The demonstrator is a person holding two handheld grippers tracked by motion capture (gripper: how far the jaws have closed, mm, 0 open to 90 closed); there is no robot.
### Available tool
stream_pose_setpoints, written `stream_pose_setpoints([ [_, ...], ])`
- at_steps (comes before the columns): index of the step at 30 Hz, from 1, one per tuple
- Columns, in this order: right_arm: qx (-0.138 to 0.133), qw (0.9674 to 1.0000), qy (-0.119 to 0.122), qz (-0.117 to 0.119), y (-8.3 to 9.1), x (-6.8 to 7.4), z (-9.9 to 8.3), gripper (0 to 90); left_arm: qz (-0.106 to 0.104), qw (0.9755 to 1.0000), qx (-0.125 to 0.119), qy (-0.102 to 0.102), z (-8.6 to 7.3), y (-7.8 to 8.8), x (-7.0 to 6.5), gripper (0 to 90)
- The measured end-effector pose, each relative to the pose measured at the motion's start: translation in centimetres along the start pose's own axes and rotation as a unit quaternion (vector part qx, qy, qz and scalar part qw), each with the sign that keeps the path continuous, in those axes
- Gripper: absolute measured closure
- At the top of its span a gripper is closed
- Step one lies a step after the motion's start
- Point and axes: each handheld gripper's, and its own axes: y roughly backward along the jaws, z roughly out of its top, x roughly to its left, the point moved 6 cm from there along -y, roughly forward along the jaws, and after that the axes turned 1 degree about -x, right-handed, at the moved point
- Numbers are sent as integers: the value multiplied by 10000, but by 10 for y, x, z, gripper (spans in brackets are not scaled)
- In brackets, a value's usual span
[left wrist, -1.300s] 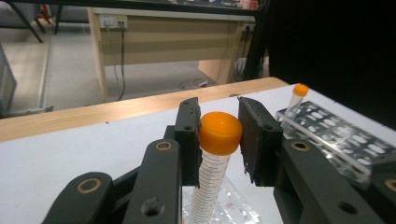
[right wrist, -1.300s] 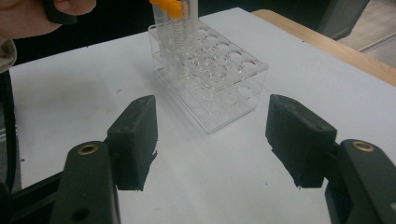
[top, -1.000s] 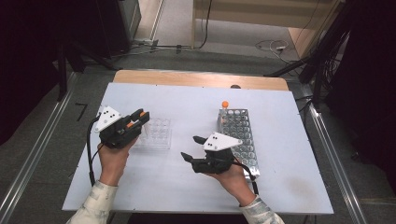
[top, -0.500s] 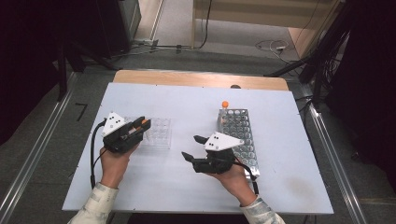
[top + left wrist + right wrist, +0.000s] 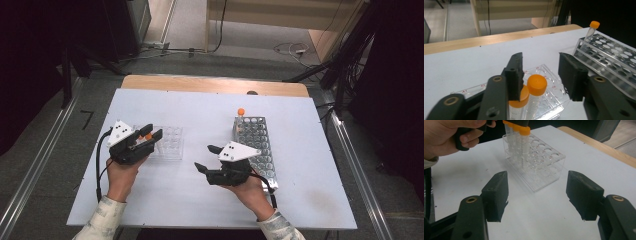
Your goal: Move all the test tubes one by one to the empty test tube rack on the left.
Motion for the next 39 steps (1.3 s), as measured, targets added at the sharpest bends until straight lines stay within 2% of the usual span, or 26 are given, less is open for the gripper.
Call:
stream_pose_setpoints([
  [5, -41, 10000, -38, -73, 4, -4, 1, 329, -11, 9999, -17, 133, 3, 2, -3, 353],
  [9, -81, 9997, -84, -219, 8, -12, 2, 330, -21, 9999, -41, 144, 5, 4, -10, 266],
  [11, -74, 9993, -120, -345, 11, -19, 1, 330, -107, 9998, -43, 191, 6, 4, -14, 224],
  [17, -127, 9959, -294, -847, 22, -49, -1, 333, -165, 9998, -16, 91, 7, 6, -24, 206],
  [22, -180, 9906, -532, -1248, 34, -79, -6, 337, -246, 9996, 112, -34, 4, 3, -32, 206],
  [27, -103, 9854, -698, -1547, 38, -105, -14, 349, -286, 9995, 114, -122, 5, 3, -40, 194],
  [33, 35, 9812, -819, -1748, 33, -131, -22, 363, -354, 9992, 59, -191, 7, 5, -46, 193],
  [39, 242, 9806, -845, -1750, 19, -149, -30, 418, -412, 9988, 114, -254, 5, 3, -49, 194],
])
